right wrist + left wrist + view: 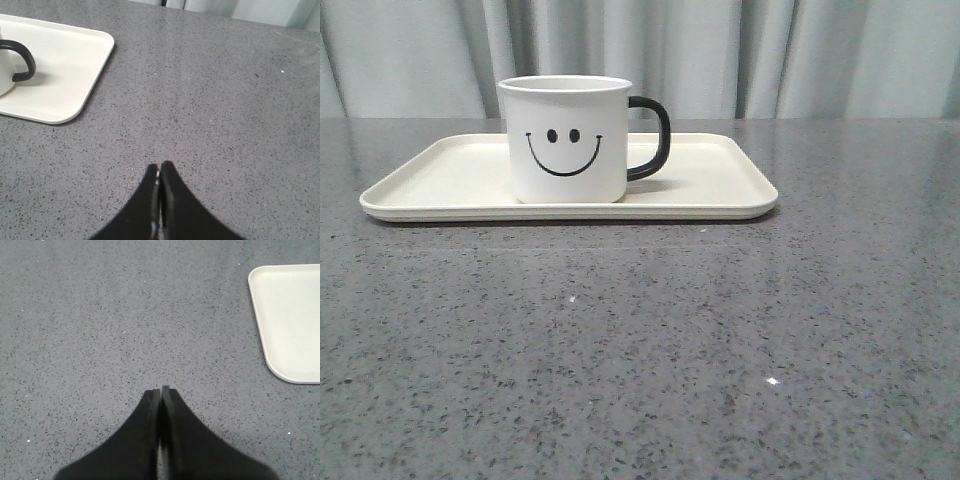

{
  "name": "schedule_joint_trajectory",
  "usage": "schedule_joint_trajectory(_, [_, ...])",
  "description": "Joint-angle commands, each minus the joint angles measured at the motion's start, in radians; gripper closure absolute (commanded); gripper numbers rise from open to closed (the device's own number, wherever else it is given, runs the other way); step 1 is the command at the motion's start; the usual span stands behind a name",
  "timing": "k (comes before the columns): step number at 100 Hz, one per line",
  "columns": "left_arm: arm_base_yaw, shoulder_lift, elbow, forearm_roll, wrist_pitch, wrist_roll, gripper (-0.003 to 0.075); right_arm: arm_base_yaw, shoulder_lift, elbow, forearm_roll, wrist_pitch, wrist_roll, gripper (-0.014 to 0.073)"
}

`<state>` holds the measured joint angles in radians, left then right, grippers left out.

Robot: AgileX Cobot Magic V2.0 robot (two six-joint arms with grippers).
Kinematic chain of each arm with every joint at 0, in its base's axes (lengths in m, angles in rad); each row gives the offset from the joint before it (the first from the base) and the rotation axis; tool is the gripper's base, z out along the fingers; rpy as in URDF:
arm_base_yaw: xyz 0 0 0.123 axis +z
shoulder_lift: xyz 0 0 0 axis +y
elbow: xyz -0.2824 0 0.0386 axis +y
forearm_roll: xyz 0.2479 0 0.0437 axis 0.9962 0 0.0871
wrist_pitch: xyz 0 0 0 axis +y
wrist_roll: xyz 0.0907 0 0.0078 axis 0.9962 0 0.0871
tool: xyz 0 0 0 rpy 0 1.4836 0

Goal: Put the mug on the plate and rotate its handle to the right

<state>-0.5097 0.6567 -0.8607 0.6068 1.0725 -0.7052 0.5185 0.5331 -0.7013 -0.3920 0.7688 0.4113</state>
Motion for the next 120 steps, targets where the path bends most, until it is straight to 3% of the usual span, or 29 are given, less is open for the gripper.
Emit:
schedule_joint_trajectory(1, [-0.001,0.001,-0.025,0.039,-0.049,-0.006,0.074,-0.004,0.001,-0.024,-0.042,-0.069,0.001,0.0661])
schedule_joint_trajectory(25, [0.026,-0.039,0.002,-0.001,-0.119,0.002,0.074,-0.004,0.001,-0.024,-0.042,-0.069,0.001,0.0661])
schedule_joint_trajectory(31, [0.056,-0.068,0.04,-0.039,-0.223,0.051,0.074,-0.004,0.001,-0.024,-0.042,-0.069,0.001,0.0661])
schedule_joint_trajectory(51, [0.22,-0.181,0.217,-0.301,-0.666,0.435,0.074,-0.004,0.001,-0.024,-0.042,-0.069,0.001,0.0661])
schedule_joint_trajectory(69, [0.375,-0.291,0.377,-0.48,-0.873,0.553,0.074,-0.004,0.001,-0.024,-0.042,-0.069,0.001,0.0661])
schedule_joint_trajectory(93, [0.492,-0.463,0.572,-0.526,-0.951,0.553,0.074,-0.004,0.001,-0.024,-0.042,-0.069,0.001,0.0661])
schedule_joint_trajectory(120, [0.545,-0.625,0.744,-0.545,-1.004,0.553,0.074,-0.004,0.001,-0.024,-0.042,-0.069,0.001,0.0661])
